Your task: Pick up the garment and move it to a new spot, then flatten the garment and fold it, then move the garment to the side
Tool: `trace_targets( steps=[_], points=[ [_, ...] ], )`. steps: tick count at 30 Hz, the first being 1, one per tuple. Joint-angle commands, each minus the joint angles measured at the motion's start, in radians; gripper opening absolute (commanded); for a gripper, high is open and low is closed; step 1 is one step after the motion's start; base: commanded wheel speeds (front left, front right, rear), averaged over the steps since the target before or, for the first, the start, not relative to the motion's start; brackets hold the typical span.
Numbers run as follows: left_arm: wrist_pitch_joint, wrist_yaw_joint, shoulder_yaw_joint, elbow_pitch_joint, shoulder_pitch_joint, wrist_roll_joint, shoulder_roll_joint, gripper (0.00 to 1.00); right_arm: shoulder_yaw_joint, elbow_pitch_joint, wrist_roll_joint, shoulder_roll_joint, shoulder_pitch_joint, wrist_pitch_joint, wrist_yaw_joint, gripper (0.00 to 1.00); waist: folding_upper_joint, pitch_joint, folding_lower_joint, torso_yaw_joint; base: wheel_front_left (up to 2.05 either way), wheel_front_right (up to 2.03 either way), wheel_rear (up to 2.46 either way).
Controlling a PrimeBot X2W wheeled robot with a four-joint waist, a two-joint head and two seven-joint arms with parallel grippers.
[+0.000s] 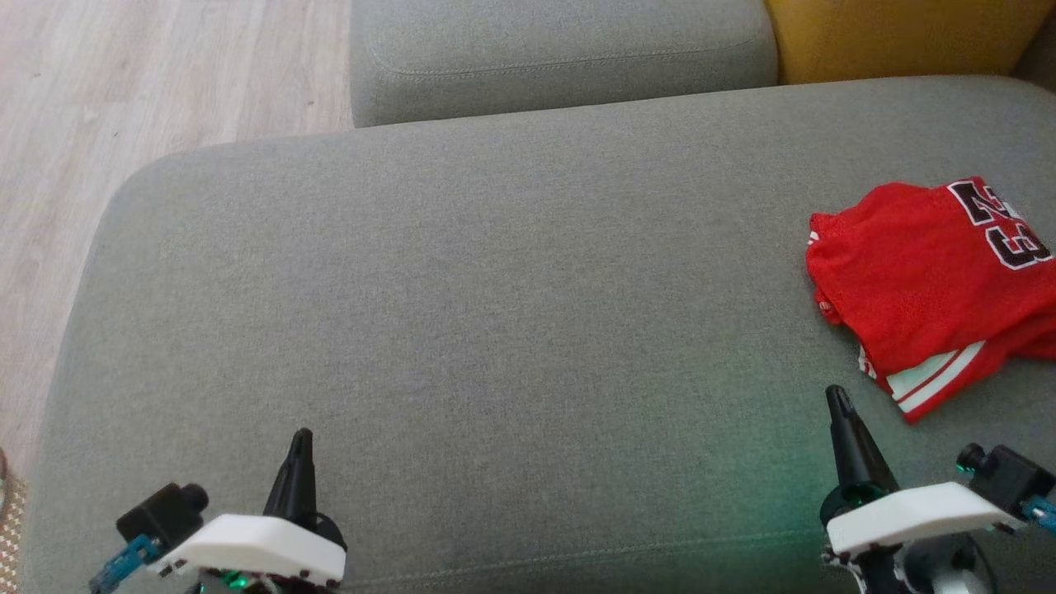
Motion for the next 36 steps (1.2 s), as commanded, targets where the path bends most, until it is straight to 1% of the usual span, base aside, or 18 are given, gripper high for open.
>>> trace_targets(
  steps=[1, 3, 5, 36],
  points=[
    [0.006, -0.01, 0.031, -0.025, -0.056, -0.038, 0.015, 0.0, 0.001, -0.028, 0.039, -0.018, -0.06, 0.008, 0.0, 0.0, 0.0, 0.0, 0.0, 0.0, 0.0, 0.0, 0.0],
    [0.009, -0.012, 0.034, -0.024, -0.058, -0.05, 0.015, 0.0, 0.0, -0.027, 0.051, -0.018, -0.061, 0.011, 0.0, 0.0, 0.0, 0.001, 0.0, 0.0, 0.0, 0.0, 0.0],
    [0.017, -0.018, 0.043, -0.02, -0.064, -0.087, 0.016, 0.0, -0.003, -0.026, 0.086, -0.018, -0.065, 0.019, 0.0, 0.0, 0.0, 0.001, 0.0, -0.001, 0.0, 0.0, 0.0],
    [0.103, -0.083, 0.137, 0.015, -0.125, -0.457, 0.017, 0.0, -0.037, -0.008, 0.445, -0.02, -0.104, 0.107, 0.0, 0.0, 0.0, 0.007, 0.0, -0.004, 0.0, 0.0, 0.0]
  ],
)
